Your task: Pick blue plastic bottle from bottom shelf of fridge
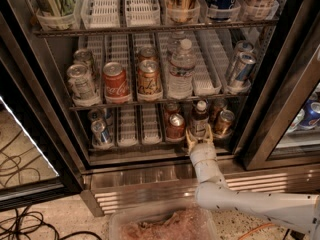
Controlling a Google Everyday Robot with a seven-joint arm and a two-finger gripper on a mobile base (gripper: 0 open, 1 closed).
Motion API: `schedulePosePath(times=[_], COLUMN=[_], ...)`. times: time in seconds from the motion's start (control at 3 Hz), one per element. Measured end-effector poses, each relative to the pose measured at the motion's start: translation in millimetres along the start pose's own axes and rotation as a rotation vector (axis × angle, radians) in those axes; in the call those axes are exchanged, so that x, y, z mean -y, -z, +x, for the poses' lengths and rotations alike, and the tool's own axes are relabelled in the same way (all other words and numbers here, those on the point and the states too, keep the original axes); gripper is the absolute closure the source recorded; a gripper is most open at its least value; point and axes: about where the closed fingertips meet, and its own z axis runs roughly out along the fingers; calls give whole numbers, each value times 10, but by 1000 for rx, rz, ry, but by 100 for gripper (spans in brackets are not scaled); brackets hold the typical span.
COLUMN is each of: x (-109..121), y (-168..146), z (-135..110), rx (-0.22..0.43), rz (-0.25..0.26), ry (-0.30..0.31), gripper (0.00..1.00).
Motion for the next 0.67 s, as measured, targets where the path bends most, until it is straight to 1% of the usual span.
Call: schedulePosePath(times=[0.33,0.67], x=[32,103], y=[14,-18], z=[-51,-232], rx=[26,84], rz=[13,32], ry=[0,-3], gripper=[100,100])
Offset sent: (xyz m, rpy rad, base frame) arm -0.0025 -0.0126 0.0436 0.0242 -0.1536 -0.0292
